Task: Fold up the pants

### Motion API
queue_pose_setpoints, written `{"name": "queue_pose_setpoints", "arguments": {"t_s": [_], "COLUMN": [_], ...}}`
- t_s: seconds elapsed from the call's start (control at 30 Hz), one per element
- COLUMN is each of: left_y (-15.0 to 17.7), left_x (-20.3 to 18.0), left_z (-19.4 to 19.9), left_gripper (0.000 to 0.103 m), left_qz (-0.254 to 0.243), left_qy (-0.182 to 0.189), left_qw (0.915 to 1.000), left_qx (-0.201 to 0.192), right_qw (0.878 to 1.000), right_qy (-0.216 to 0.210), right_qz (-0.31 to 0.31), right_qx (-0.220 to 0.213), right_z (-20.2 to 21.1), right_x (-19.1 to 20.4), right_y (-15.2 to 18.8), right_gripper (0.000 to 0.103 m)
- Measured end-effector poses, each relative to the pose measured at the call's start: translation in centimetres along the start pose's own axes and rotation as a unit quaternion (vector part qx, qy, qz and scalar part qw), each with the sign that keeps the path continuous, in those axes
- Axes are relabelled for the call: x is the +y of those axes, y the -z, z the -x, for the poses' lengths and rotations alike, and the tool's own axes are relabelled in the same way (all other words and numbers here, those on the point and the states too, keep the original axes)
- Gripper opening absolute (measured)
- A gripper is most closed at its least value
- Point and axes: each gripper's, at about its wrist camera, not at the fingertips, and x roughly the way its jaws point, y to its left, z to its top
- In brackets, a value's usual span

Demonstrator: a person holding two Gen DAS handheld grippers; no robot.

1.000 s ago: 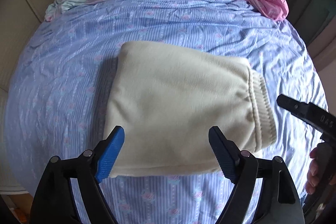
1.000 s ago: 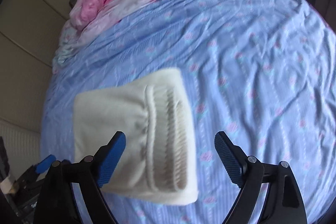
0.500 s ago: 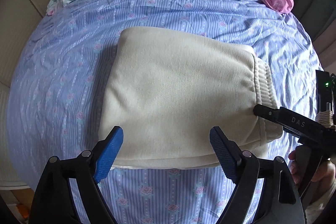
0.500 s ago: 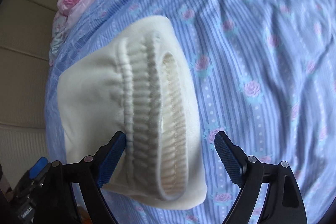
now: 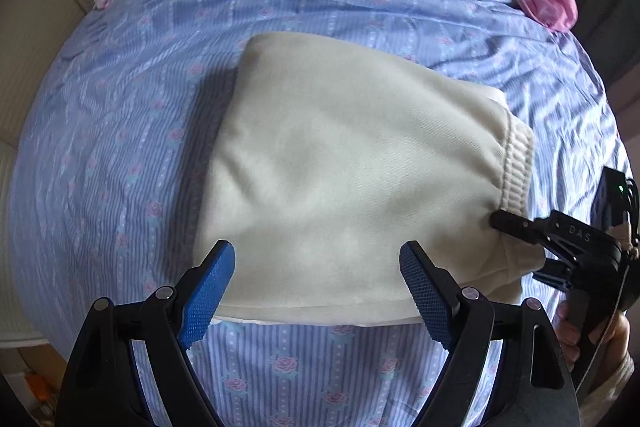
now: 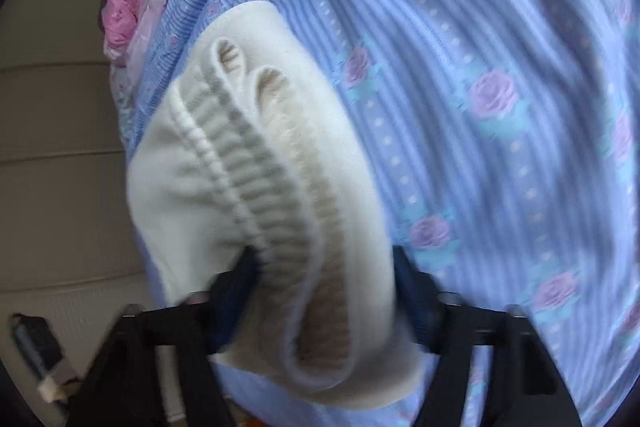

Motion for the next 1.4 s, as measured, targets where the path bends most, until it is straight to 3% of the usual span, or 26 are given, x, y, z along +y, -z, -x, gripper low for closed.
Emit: {"name": "queue_pose_setpoints", "arguments": {"t_s": [0.13,0.3,0.37,0.47,0.57,0.63,0.77,0.9,1.13,1.3,1.4], "left_y": [-0.1,-0.4,-0.6,-1.2,-2.4,-3.2,-5.1,-6.1,-5.3,-4.6,-4.2], "left_x": [2.0,6.2,8.2,10.9,12.5,12.4,11.5,11.1,11.3,11.2,10.9], "left_z": [-0.1,0.3,0.4,-0.1,-1.5,-2.8,-5.7,-7.3,-11.3,-12.2,-12.1], "left_gripper": [0.084,0.085,0.091,0.091,0.093,0.093,0.093,0.093,0.092,0.091,0.065], "left_qz": [0.021,0.054,0.067,0.079,0.079,0.059,0.027,0.001,0.023,0.062,0.088], "left_qy": [0.003,0.041,0.054,0.083,0.1,0.115,0.18,0.18,0.222,0.235,0.255], "left_qw": [0.9998,0.9977,0.9962,0.9933,0.9919,0.9916,0.9827,0.9831,0.9702,0.9655,0.9583], "left_qx": [0.0,-0.004,-0.008,-0.008,-0.002,0.006,0.034,0.036,0.095,0.092,0.096], "right_qw": [1.0,0.988,0.977,0.958,0.945,0.942,0.938,0.939,0.935,0.934,0.937], "right_qy": [0.028,0.129,0.174,0.23,0.264,0.276,0.286,0.288,0.302,0.304,0.297], "right_qz": [0.008,0.08,0.114,0.162,0.185,0.184,0.187,0.182,0.181,0.183,0.177], "right_qx": [-0.007,-0.033,-0.041,-0.048,-0.053,-0.054,-0.054,-0.051,-0.047,-0.041,-0.04], "right_z": [0.5,1.0,0.8,0.1,-0.7,-1.1,-1.9,-2.2,-3.5,-4.7,-5.1], "right_x": [1.8,6.7,8.6,10.6,11.5,11.5,11.6,11.8,11.6,12.0,11.9], "right_y": [0.1,1.2,1.6,2.3,2.6,2.5,2.3,1.8,2.0,1.4,0.9], "right_gripper": [0.044,0.04,0.04,0.039,0.039,0.039,0.039,0.039,0.039,0.039,0.039]}}
